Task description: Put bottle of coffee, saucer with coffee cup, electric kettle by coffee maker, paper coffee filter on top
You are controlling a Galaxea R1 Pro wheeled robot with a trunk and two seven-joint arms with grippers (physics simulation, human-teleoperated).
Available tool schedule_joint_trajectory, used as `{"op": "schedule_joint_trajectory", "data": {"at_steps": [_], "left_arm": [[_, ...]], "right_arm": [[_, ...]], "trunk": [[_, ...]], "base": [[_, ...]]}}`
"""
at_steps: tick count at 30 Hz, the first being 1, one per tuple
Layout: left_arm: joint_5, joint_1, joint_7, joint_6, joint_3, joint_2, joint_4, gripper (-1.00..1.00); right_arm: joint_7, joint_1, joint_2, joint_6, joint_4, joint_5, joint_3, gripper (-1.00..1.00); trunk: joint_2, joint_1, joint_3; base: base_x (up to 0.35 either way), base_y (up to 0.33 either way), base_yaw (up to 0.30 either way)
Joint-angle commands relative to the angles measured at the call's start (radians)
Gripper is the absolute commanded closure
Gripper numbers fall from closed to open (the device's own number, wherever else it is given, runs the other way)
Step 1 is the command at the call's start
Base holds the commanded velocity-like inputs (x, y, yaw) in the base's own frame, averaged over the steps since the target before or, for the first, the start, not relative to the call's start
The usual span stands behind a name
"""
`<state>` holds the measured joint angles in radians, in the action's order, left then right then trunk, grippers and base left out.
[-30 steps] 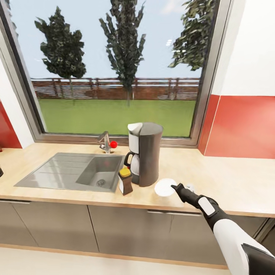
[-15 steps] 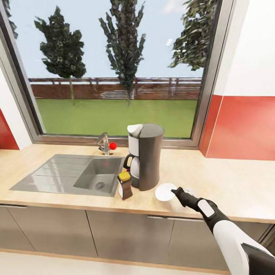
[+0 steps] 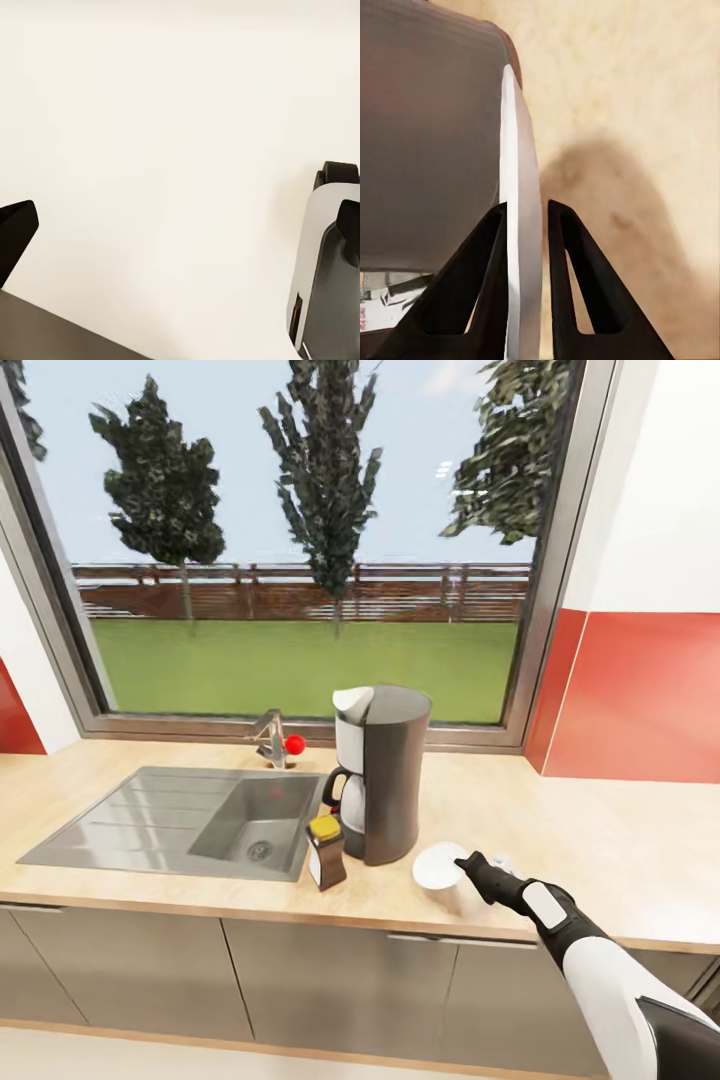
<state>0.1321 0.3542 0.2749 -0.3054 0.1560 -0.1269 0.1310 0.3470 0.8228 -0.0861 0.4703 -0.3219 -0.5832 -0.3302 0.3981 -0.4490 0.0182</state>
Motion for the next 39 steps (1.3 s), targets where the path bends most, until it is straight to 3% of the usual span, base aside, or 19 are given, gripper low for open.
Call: {"op": "schedule_joint_trajectory", "data": {"at_steps": [1, 15, 16, 27, 39], "left_arm": [[0.011, 0.0, 0.004, -0.006, 0.009, 0.0, 0.003, -1.0], [0.011, 0.0, 0.004, -0.006, 0.008, 0.0, 0.001, -1.0], [0.011, 0.0, 0.004, -0.006, 0.008, 0.0, 0.001, -1.0], [0.011, 0.0, 0.004, -0.005, 0.009, -0.002, 0.002, -1.0], [0.007, 0.0, 0.006, 0.007, 0.008, 0.001, 0.012, -1.0]], "right_arm": [[0.003, 0.001, 0.0, 0.008, 0.001, -0.004, -0.007, 1.0], [0.003, 0.001, 0.002, 0.008, 0.02, -0.004, -0.007, 1.0], [0.003, 0.001, 0.002, 0.008, 0.02, -0.004, -0.007, -1.0], [0.003, 0.001, 0.005, 0.008, 0.019, -0.006, -0.007, -1.0], [0.004, 0.001, 0.014, 0.008, 0.015, -0.007, -0.006, -1.0]], "trunk": [[0.002, -0.001, 0.002], [0.002, -0.001, 0.002], [0.002, -0.001, 0.002], [0.002, -0.001, 0.002], [0.002, -0.001, 0.002]], "base": [[0.189, 0.0, 0.0], [0.022, 0.0, 0.0], [0.0, 0.0, 0.0], [0.0, -0.036, 0.0], [-0.147, -0.218, 0.0]]}}
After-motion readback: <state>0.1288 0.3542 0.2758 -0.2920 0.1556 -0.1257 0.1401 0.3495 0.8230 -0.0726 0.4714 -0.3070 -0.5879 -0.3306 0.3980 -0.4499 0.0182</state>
